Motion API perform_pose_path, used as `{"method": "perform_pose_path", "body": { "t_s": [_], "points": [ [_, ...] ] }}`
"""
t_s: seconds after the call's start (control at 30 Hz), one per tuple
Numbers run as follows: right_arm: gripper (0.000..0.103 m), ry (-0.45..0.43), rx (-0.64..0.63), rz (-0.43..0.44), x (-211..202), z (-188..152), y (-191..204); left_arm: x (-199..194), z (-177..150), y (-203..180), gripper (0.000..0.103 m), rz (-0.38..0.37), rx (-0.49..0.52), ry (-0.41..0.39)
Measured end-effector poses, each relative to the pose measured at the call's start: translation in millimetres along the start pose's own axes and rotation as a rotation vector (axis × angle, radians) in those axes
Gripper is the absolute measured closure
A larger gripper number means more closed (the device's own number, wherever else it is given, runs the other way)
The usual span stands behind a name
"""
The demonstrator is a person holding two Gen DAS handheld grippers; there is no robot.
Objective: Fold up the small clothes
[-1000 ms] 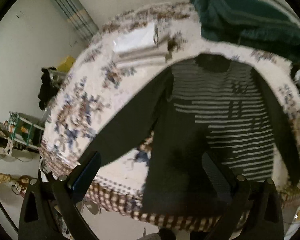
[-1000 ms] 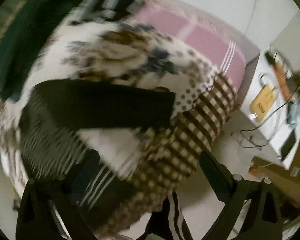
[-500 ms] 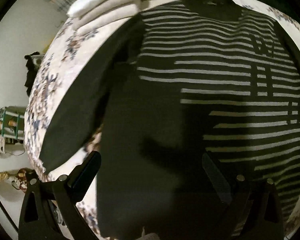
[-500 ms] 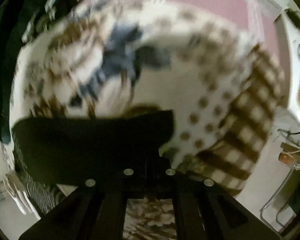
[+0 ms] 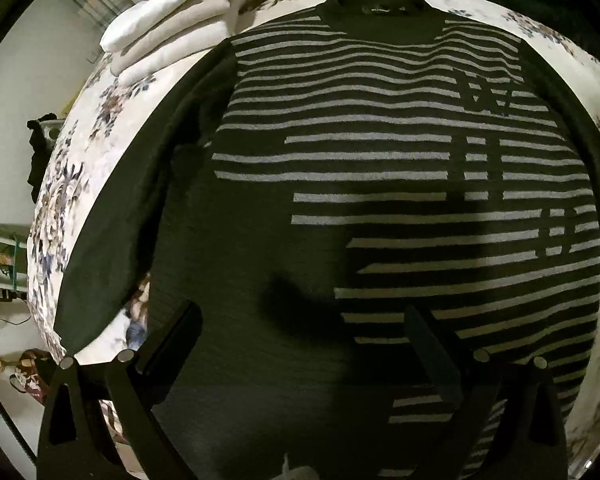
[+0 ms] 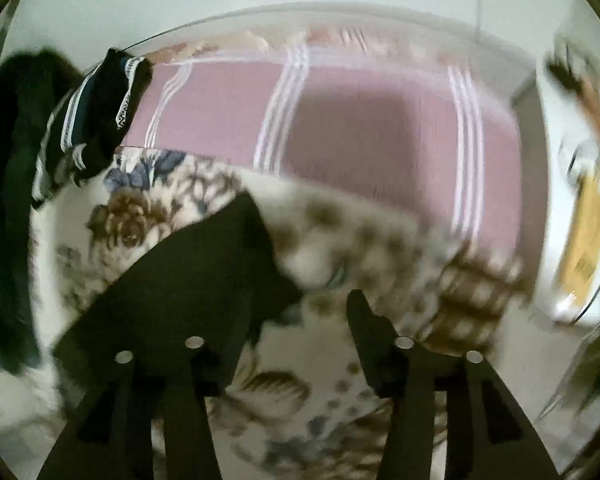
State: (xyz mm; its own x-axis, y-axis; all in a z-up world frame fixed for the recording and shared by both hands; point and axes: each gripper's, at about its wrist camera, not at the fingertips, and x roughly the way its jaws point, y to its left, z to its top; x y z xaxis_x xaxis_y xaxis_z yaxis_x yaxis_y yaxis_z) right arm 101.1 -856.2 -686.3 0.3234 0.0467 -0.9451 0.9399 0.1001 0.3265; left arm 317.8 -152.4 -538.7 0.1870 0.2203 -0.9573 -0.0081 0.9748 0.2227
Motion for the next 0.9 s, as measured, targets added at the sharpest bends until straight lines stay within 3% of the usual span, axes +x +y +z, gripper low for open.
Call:
{"method": "perform_pose_path", "body": {
  "t_s": [0.1,0.23,0.3,0.4,0.47,0.6,0.7,0.8,0.9],
  "points": [
    [0.049,0.064,0.125,0.142,25.7,-16.6,-20.2,6.9,-7.2,0.2,0.000,0.003,0.004,0.019],
    [0.049,0.058,0.239,0.298,60.2,-17.1,-18.6,15.0,-13.3,7.3,0.000,0.004,-0.009,0.036],
    [0.050,0.043,0.248,0.329,70.0,-14.1,-8.9,18.5,-15.2,11.6,0.000,0.013,-0.016,0.040],
    [0.095,-0.007,0.249,0.284,73.7,-8.7,7.9,21.9,-16.3,19.4,0.000,0.018,-0.032,0.045],
    [0.095,-0.073,0.217,0.246,59.5,-1.6,22.2,21.0,-15.4,25.5,0.000,0.017,-0.049,0.040],
    [0.096,-0.216,0.123,0.237,9.6,16.5,59.2,15.7,-12.8,41.4,0.000,-0.005,-0.098,0.020],
    [0.096,-0.257,-0.013,0.235,-23.2,13.1,103.9,16.1,-11.8,54.8,0.000,-0.026,-0.139,0.017],
    [0.096,-0.249,-0.275,0.243,-51.6,-30.6,182.0,17.4,-12.4,67.9,0.000,-0.042,-0.175,0.020],
    [0.096,-0.164,-0.578,0.263,-64.7,-118.1,260.3,15.2,-15.0,83.2,0.000,-0.052,-0.208,0.016]
  ]
}}
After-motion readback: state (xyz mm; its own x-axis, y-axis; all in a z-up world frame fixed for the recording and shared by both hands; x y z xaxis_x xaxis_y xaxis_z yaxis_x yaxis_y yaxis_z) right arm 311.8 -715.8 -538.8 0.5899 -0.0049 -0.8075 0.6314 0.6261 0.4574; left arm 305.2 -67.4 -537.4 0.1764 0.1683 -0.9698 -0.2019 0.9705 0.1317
